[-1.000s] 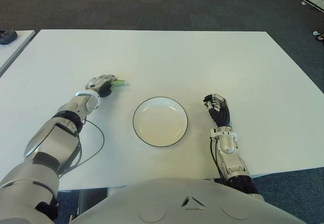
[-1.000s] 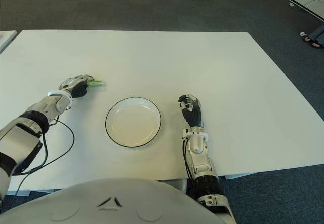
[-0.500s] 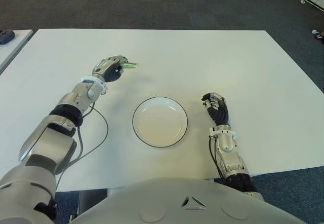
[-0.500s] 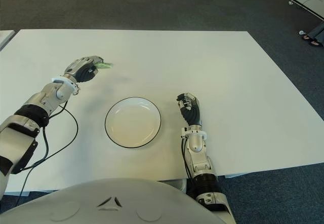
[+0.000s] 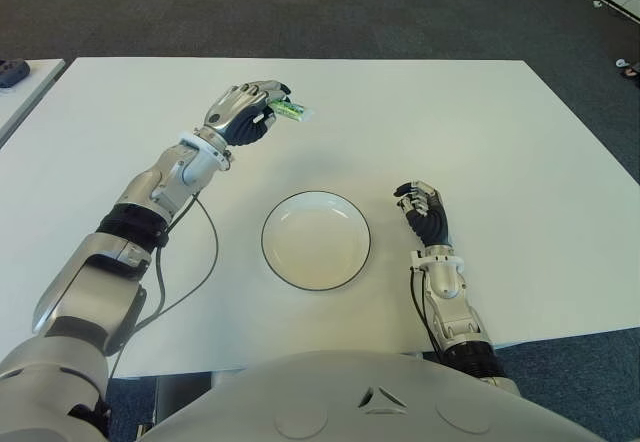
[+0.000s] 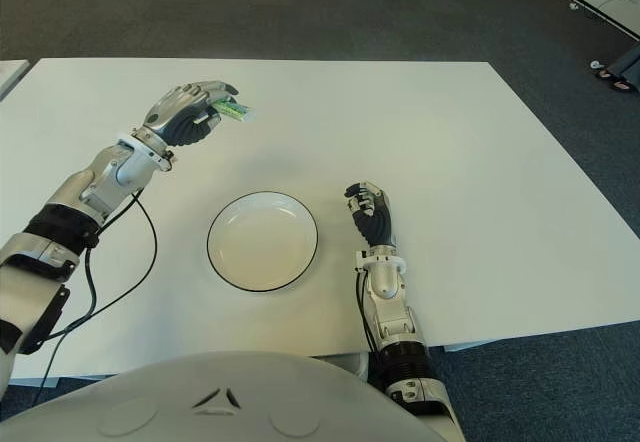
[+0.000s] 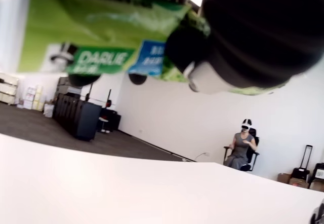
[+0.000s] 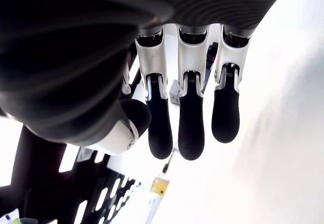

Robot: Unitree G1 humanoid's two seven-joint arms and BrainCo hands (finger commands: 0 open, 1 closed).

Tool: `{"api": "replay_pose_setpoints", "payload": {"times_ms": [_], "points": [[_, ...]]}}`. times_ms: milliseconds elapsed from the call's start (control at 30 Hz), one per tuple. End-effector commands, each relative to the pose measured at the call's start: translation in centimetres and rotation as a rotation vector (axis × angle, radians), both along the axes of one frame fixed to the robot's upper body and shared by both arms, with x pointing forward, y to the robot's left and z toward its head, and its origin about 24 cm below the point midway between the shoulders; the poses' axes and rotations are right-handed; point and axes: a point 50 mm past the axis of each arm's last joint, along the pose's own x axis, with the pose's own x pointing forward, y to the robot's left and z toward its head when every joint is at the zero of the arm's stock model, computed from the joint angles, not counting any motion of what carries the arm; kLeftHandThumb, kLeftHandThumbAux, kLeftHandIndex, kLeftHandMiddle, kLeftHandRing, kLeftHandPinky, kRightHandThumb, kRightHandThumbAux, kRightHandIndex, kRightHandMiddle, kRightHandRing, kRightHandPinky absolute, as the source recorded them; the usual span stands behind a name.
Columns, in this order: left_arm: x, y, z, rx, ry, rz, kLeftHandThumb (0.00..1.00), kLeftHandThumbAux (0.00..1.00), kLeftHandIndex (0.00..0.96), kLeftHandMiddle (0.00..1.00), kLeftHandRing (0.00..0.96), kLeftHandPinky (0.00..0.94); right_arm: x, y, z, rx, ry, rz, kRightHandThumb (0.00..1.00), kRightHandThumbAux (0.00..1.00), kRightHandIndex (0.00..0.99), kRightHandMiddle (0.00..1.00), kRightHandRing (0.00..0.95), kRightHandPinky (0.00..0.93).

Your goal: Put the toothpaste on the table into the plate.

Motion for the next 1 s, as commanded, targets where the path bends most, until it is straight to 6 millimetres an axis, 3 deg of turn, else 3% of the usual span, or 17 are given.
{"api": "replay_pose_setpoints", "payload": {"times_ms": [33, 333, 633, 1000], "points": [[-1.0, -1.2, 0.2, 0.007, -0.015, -0.076, 0.844, 0.668, 0.418, 0.569, 0.775, 0.737, 0.4, 0.1, 0.1, 0.009, 0.003, -0.001, 0.694, 0.741, 0.423, 0.491, 0.524, 0.548], [-2.9, -3.7, 0.6, 0.023, 0.001, -0.250, 0.842, 0.669, 0.416, 0.564, 0.769, 0.743, 0.4, 0.1, -0.1, 0.005, 0.021, -0.008, 0.692, 0.740, 0.424, 0.491, 0.525, 0.538], [-5.2, -5.3, -0.4, 0.093, 0.056, -0.420, 0.843, 0.669, 0.413, 0.559, 0.777, 0.760, 0.3, 0.1, 0.0, 0.015, 0.009, -0.014, 0.692, 0.739, 0.424, 0.484, 0.515, 0.515], [-6.9, -5.8, -2.5, 0.290, 0.151, -0.574, 0.843, 0.669, 0.415, 0.576, 0.797, 0.783, 0.2, -0.1, -0.1, -0.005, 0.017, -0.018, 0.693, 0.739, 0.426, 0.497, 0.519, 0.518]]}}
